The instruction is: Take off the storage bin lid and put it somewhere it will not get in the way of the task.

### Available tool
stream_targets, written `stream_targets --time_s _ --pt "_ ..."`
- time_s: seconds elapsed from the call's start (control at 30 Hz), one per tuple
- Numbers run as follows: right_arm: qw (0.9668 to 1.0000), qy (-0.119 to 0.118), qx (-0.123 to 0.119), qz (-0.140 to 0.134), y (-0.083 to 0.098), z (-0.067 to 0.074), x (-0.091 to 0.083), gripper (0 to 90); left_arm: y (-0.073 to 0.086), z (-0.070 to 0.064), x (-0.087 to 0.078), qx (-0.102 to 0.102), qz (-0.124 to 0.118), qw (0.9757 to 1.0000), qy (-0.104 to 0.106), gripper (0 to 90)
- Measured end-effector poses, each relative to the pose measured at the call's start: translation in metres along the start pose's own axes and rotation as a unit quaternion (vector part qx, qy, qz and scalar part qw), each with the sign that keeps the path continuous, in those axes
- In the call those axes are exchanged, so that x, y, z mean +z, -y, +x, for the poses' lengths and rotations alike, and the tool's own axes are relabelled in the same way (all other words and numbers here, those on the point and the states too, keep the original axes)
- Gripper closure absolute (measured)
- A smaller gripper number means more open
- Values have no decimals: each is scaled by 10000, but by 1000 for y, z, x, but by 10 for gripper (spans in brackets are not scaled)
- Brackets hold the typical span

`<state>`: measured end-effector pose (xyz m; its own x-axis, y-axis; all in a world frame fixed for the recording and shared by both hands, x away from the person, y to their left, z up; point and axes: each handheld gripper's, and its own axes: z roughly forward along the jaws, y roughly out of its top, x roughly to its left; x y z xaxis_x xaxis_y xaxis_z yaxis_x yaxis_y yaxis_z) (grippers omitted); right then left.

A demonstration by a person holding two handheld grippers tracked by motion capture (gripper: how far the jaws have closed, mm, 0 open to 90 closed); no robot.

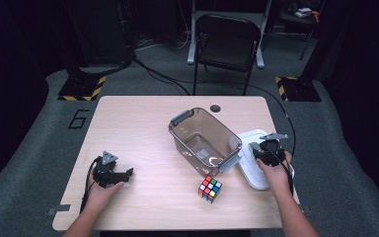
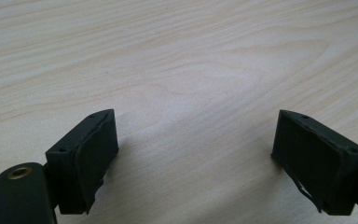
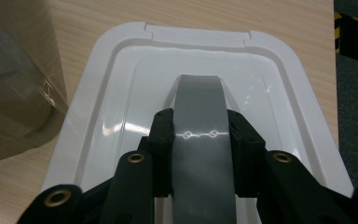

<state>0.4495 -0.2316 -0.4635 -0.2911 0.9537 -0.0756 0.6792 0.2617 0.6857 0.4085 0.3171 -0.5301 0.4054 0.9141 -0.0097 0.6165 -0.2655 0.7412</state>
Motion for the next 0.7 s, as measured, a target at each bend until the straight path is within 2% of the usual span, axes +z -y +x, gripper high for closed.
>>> stream_targets --time_s 0.07,0.7 --pt "10000 12 83 -14 2 0 3 667 0 0 0 0 -1 10000 -1 137" --pt "9998 -80 157 97 17 3 20 666 0 0 0 4 -3 10000 1 137"
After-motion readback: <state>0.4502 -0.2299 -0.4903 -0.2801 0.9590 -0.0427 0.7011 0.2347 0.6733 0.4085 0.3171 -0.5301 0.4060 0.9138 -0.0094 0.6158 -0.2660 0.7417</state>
